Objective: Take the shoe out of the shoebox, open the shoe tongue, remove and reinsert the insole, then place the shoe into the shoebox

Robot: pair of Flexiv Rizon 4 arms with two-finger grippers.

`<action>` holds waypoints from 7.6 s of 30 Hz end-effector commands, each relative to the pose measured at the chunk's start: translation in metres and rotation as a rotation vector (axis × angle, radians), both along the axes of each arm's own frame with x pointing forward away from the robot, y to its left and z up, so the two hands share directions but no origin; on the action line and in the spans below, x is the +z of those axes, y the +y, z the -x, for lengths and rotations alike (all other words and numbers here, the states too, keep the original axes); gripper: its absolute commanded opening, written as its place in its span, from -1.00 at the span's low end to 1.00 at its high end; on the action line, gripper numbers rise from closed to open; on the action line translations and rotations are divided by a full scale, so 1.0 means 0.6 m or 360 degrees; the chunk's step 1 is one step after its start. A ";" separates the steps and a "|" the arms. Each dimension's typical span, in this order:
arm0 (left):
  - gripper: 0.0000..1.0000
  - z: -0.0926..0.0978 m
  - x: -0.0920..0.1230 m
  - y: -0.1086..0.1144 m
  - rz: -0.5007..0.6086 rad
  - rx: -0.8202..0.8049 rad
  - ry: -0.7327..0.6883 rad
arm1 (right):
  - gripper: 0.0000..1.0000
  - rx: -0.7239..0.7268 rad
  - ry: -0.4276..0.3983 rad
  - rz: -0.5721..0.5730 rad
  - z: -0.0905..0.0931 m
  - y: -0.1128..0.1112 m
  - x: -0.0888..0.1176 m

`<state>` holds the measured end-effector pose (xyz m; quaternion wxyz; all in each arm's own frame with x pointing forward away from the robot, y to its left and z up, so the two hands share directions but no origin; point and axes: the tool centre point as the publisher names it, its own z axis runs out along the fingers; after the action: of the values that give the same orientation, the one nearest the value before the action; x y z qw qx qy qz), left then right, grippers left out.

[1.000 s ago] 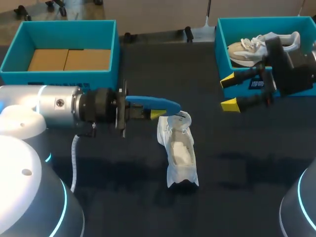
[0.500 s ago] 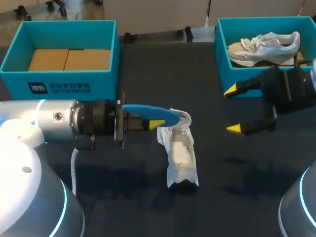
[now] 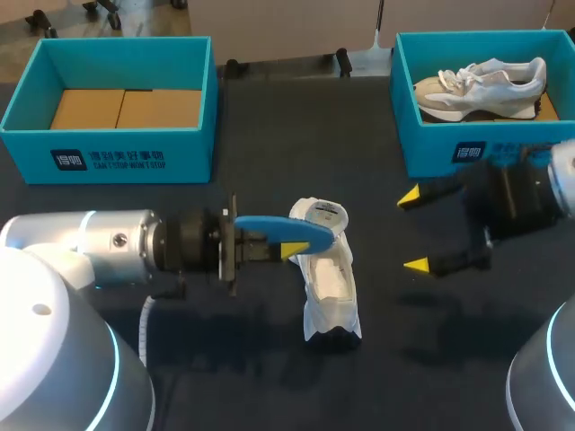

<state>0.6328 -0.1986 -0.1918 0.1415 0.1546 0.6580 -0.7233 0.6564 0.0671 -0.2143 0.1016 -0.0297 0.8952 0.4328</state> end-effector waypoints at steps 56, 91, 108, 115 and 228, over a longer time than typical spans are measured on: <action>-1.00 0.004 -0.028 -0.024 -0.0100 0.0067 -0.0015 | 1.00 -0.0002 -0.0182 0.0544 -0.028 0.021 -0.070; -1.00 -0.025 -0.052 -0.059 -0.0248 0.0143 -0.0120 | 1.00 0.0020 -0.0225 0.0837 -0.075 0.039 -0.140; -1.00 -0.035 -0.096 -0.068 -0.0283 0.0172 -0.0082 | 1.00 0.0063 -0.0197 0.0778 -0.077 0.041 -0.159; -1.00 -0.033 -0.110 -0.081 -0.0294 0.0153 -0.0076 | 1.00 0.0063 -0.0197 0.0778 -0.077 0.041 -0.159; -1.00 -0.095 -0.263 -0.067 -0.0532 0.0282 -0.0115 | 1.00 0.0063 -0.0197 0.0778 -0.077 0.041 -0.159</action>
<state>0.6870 -0.2328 -0.3482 0.1966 0.1458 0.7740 -0.5839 0.7031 0.0919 -0.3080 0.1367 -0.0971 0.9650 0.2018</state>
